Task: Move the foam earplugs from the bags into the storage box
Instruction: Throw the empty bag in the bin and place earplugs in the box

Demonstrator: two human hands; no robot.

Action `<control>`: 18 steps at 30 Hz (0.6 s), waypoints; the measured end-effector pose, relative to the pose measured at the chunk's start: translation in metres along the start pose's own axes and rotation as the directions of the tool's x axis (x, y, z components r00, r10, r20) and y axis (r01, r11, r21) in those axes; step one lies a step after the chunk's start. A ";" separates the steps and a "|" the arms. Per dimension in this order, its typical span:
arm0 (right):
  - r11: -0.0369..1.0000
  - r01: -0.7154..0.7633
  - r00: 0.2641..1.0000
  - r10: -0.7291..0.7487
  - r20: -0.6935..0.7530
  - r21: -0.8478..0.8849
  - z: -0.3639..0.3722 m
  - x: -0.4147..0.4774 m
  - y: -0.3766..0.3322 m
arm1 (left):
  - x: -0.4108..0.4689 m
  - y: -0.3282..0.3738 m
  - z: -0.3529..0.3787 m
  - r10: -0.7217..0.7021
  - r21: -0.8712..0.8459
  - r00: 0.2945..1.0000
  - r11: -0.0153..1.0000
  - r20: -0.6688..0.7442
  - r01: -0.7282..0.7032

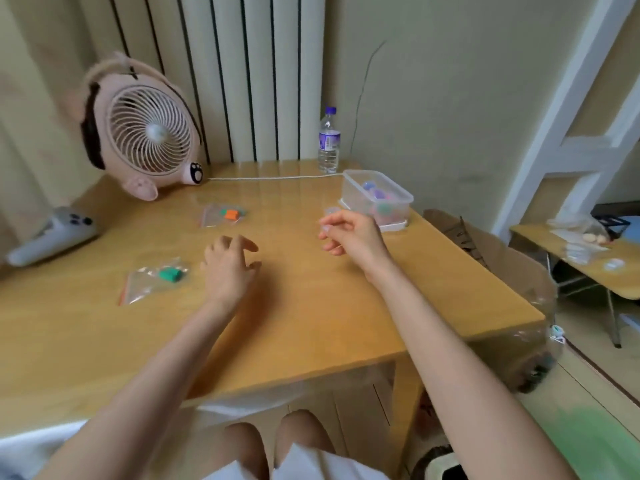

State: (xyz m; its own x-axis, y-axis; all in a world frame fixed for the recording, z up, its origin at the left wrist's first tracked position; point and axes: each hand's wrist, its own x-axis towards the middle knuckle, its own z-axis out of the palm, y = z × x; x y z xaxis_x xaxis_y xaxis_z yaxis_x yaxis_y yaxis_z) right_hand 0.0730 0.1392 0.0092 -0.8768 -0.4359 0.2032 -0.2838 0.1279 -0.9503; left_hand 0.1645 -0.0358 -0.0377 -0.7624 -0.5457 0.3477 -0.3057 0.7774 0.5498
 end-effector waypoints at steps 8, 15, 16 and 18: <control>0.997 0.003 0.980 0.013 0.198 -0.083 0.085 0.029 0.003 | 0.012 -0.077 -0.046 -0.306 0.279 0.951 0.911 -0.032 0.303; 0.998 0.038 0.947 -0.050 0.317 0.046 0.101 0.034 0.011 | 0.028 -0.055 -0.063 -0.292 -0.608 0.956 0.753 0.032 0.251; 0.996 0.015 0.936 -0.047 0.350 0.094 0.100 0.033 0.012 | 0.030 -0.045 -0.062 -0.307 -0.780 0.941 0.549 0.146 0.300; 0.980 -0.080 0.916 0.001 0.401 0.180 0.097 0.031 0.013 | 0.035 -0.030 -0.058 -0.272 -0.892 0.918 0.273 0.288 0.361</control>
State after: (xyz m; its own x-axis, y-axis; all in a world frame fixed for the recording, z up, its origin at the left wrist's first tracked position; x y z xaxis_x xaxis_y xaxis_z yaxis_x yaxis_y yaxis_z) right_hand 0.0799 0.0410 -0.0199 -0.6481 -0.7562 0.0907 -0.1381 -0.0004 -0.9904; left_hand 0.1798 -0.0970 0.0020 -0.7811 -0.6225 -0.0492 0.1499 -0.2635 0.9529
